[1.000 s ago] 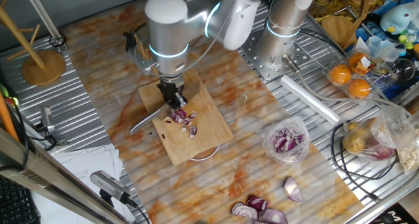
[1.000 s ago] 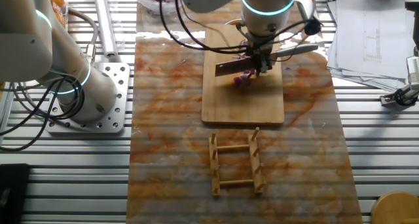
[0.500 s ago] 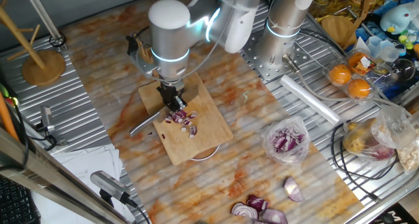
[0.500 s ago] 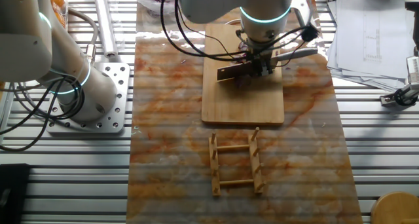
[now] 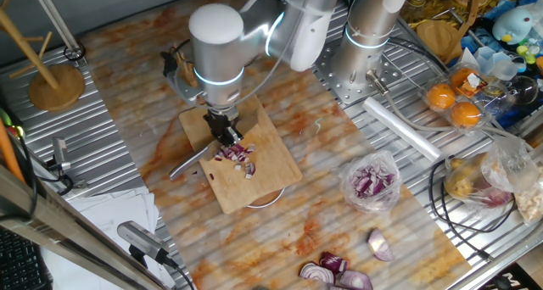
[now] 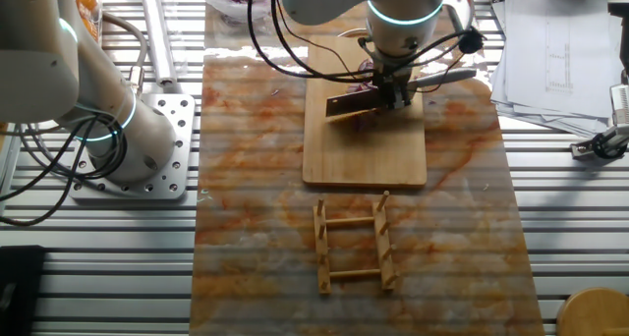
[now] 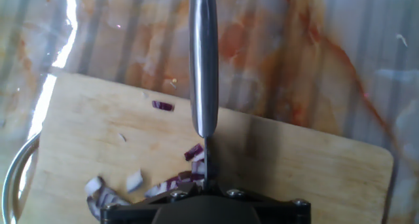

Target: Chop the onions

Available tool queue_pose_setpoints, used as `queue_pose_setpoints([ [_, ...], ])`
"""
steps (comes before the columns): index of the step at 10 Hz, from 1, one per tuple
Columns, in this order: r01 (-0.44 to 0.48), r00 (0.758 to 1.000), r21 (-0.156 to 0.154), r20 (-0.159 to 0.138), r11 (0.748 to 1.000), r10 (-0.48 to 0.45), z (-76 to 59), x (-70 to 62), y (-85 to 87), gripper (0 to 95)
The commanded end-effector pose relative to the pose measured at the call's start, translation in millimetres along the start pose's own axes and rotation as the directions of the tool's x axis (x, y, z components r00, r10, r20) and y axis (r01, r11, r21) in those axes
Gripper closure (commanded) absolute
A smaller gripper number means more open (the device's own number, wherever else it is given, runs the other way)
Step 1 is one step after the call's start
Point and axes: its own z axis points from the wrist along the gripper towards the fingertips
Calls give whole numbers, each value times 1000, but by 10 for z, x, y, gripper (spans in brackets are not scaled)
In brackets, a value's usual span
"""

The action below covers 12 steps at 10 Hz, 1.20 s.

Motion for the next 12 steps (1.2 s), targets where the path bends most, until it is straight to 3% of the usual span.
queue_pose_setpoints([
  [1, 13, 1000, -13, -5, 1000, -13, -205, 73, -22, 950],
  [5, 27, 1000, -6, -9, 1000, -28, -194, 95, -76, 950],
  [11, 81, 997, 7, 2, 997, -81, -60, 175, -183, 950],
  [12, 84, 996, 14, 16, 996, -84, 6, 196, -189, 950],
])
